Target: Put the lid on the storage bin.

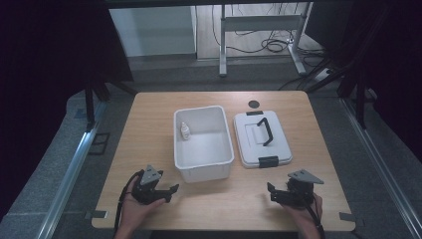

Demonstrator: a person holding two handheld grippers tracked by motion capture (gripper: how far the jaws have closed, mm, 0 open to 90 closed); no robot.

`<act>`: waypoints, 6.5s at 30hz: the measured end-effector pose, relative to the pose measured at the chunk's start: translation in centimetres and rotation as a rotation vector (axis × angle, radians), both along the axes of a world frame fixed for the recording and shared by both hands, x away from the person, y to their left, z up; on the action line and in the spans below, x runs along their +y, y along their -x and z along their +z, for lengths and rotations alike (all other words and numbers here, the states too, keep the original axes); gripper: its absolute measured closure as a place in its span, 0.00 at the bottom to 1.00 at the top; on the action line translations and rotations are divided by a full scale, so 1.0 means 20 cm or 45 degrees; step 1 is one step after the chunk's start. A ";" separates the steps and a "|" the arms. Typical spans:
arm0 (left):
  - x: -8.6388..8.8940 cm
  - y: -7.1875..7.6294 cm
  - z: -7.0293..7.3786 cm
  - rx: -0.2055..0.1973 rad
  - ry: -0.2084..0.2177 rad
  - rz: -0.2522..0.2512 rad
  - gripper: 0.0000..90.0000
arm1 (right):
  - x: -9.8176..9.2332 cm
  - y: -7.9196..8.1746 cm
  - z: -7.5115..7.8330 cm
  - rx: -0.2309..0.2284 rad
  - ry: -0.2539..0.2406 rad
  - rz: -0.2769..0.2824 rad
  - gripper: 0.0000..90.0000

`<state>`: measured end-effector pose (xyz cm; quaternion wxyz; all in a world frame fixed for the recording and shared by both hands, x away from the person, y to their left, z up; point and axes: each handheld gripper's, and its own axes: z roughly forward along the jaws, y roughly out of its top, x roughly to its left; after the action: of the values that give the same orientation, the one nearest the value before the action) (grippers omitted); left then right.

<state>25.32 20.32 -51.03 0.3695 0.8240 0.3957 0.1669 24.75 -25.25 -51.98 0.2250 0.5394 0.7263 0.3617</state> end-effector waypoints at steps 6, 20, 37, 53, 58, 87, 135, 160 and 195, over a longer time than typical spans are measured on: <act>0.02 0.00 0.00 0.002 0.010 0.006 0.25 | -0.03 0.01 0.01 -0.034 -0.037 -0.023 0.10; 0.01 0.00 0.00 0.009 0.002 0.002 0.25 | -0.05 0.02 0.02 -0.045 -0.096 0.015 0.15; -0.01 0.00 -0.02 0.022 -0.021 0.002 0.25 | -0.10 0.00 0.10 0.028 -0.176 0.108 0.25; -0.01 -0.01 -0.03 0.038 -0.033 0.006 0.25 | -0.21 -0.21 0.32 0.165 -0.277 0.277 0.36; -0.02 -0.01 -0.04 0.040 -0.032 0.006 0.25 | -0.22 -0.28 0.38 0.195 -0.321 0.317 0.36; -0.01 -0.01 -0.04 0.044 -0.035 -0.002 0.25 | -0.14 -0.65 0.64 0.296 -0.297 0.337 0.41; -0.01 -0.01 -0.04 0.049 -0.020 -0.016 0.25 | -0.02 -1.17 0.52 0.647 -0.115 0.236 0.69; 0.00 -0.02 -0.05 0.057 -0.017 -0.012 0.25 | -0.04 -1.32 0.28 0.801 -0.186 0.167 0.79; -0.01 -0.02 -0.05 0.068 -0.021 -0.028 0.25 | -0.07 -1.24 0.43 0.802 -0.303 0.027 0.94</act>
<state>25.67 20.03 -52.01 0.3538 0.8355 0.3949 0.1442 49.64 -26.73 -43.30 -0.0788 0.6395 0.7184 0.2620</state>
